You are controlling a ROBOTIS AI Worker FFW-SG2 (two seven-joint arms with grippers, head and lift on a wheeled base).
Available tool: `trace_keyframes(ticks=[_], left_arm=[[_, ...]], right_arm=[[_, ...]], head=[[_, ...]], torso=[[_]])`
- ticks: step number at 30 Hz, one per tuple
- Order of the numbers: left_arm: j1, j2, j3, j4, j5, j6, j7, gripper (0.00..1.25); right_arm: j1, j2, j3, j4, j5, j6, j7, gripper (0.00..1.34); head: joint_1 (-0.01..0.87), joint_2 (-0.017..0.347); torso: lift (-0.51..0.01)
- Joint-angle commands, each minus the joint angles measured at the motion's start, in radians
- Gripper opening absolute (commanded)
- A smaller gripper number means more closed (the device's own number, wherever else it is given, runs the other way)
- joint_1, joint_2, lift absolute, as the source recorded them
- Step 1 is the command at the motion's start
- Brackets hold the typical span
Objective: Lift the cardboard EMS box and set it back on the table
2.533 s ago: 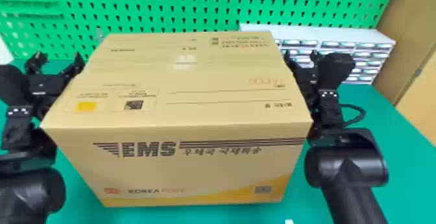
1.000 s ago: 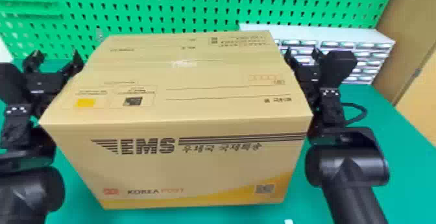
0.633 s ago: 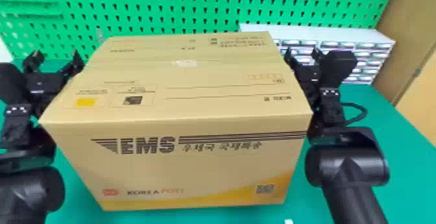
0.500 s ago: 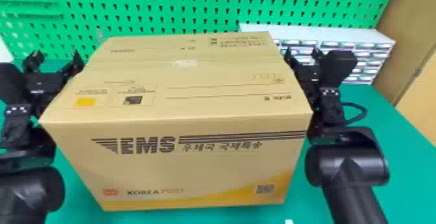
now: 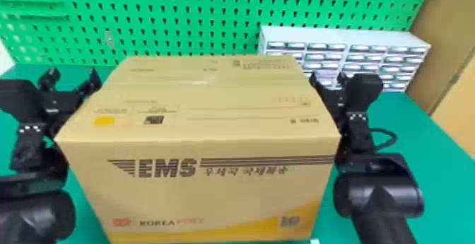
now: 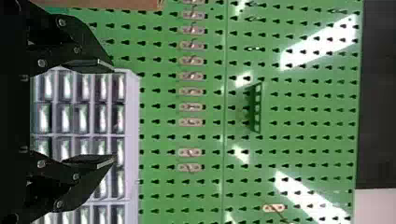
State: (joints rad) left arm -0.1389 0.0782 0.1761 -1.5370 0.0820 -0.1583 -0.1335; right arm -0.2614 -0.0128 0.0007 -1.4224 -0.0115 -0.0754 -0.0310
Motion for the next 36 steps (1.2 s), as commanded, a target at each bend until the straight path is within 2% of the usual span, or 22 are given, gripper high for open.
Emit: trace_keyframes(ticks=[1,6,16,24,30,36], left_arm=[[0.016,0.0,-0.007,0.035,0.019,0.0,0.0,0.78],[0.021,0.0,-0.015,0.057,0.019,0.0,0.0,0.78],[0.021,0.0,-0.015,0.115,0.028,-0.01,-0.002,0.77],[0.022,0.0,0.008,0.12,0.03,-0.027,-0.002,0.77],[0.021,0.0,0.074,0.117,0.028,-0.05,-0.023,0.77],[0.031,0.0,0.148,0.089,0.008,-0.052,-0.041,0.77]], right_arm=[[0.024,-0.015,0.012,0.025,-0.01,0.003,0.0,0.77],[0.033,-0.033,0.022,0.049,-0.033,0.003,0.0,0.77],[0.051,-0.042,0.018,0.08,-0.041,0.002,0.0,0.77],[0.062,-0.052,0.007,0.08,-0.047,-0.009,0.0,0.77],[0.064,-0.056,-0.05,0.076,-0.045,-0.021,0.031,0.77],[0.074,-0.081,-0.117,0.053,-0.039,-0.021,0.054,0.77]], head=[[0.678,-0.014],[0.678,-0.014],[0.678,-0.014],[0.678,-0.014],[0.678,-0.014],[0.678,-0.014]], torso=[[-0.095],[-0.095],[-0.095],[-0.095],[-0.095],[-0.095]])
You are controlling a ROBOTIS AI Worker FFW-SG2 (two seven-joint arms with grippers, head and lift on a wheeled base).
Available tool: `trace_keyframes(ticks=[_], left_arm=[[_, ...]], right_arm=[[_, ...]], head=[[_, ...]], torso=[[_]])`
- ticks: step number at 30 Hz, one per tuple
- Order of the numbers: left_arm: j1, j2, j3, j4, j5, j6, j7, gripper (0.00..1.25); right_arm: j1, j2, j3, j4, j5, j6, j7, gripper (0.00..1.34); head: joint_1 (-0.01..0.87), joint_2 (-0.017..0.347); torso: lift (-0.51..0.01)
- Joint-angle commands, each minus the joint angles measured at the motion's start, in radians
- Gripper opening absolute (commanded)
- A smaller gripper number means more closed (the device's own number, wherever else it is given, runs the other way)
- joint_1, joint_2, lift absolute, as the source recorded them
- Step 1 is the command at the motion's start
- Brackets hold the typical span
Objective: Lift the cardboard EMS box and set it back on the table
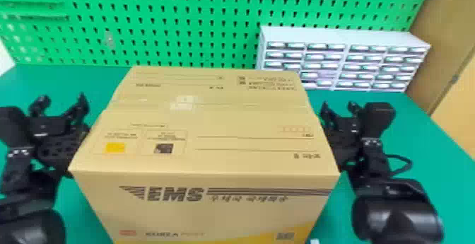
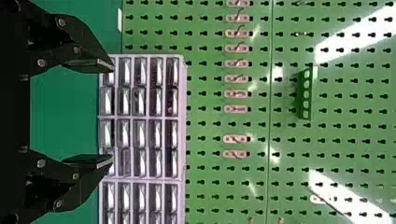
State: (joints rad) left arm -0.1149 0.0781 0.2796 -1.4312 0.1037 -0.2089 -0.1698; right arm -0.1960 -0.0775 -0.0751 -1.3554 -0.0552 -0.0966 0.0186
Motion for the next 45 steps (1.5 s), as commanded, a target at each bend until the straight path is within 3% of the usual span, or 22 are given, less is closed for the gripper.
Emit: trace_keyframes(ticks=[1,12,45], left_arm=[[0.009,0.002,0.056,-0.021,-0.015,-0.001,-0.011,0.77],[0.02,0.0,0.102,-0.046,-0.016,-0.003,-0.022,0.77],[0.015,0.0,0.099,-0.048,-0.002,-0.018,-0.022,0.77]], right_arm=[[0.012,-0.019,-0.052,-0.019,0.005,0.0,0.004,0.77],[0.049,-0.03,-0.17,-0.073,0.014,0.0,0.015,0.77],[0.049,-0.018,-0.186,-0.105,0.04,0.003,0.015,0.78]], head=[[0.678,-0.014],[0.678,-0.014],[0.678,-0.014]], torso=[[-0.095],[-0.095],[-0.095]])
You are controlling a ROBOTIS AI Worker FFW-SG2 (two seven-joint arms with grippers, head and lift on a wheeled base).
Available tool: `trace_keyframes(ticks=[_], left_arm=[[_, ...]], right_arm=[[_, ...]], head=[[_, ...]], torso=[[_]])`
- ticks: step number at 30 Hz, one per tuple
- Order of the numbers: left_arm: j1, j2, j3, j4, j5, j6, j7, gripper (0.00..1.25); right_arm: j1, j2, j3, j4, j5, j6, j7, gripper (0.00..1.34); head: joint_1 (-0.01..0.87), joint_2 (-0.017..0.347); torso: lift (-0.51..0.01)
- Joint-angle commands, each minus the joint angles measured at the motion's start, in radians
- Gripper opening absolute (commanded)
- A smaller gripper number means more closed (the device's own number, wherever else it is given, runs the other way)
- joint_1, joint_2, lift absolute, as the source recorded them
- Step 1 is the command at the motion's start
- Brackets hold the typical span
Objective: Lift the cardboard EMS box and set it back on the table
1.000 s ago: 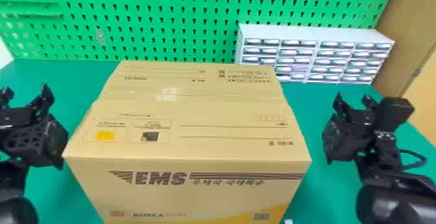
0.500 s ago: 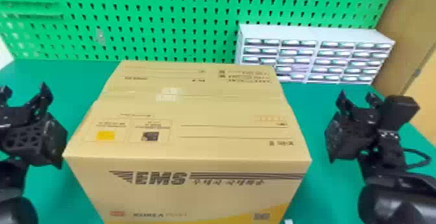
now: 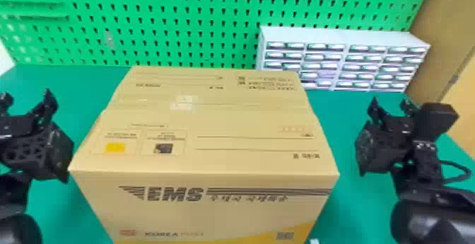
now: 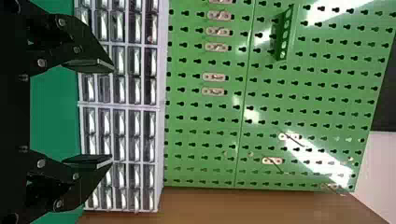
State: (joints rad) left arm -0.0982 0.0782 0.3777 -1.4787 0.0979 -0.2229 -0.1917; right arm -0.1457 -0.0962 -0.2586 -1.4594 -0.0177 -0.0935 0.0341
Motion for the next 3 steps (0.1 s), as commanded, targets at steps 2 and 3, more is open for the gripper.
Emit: trace_keyframes(ticks=[2,3], left_arm=[[-0.002,0.0,0.001,0.0,0.003,-0.006,0.0,0.77],[-0.002,0.0,0.0,0.0,0.003,-0.006,0.0,0.77]], right_arm=[[-0.002,0.003,-0.002,-0.003,0.002,0.0,0.001,0.78],[-0.002,0.003,-0.002,-0.003,0.002,0.0,0.0,0.77]], head=[[0.678,-0.014],[0.678,-0.014]], torso=[[-0.095],[-0.095]])
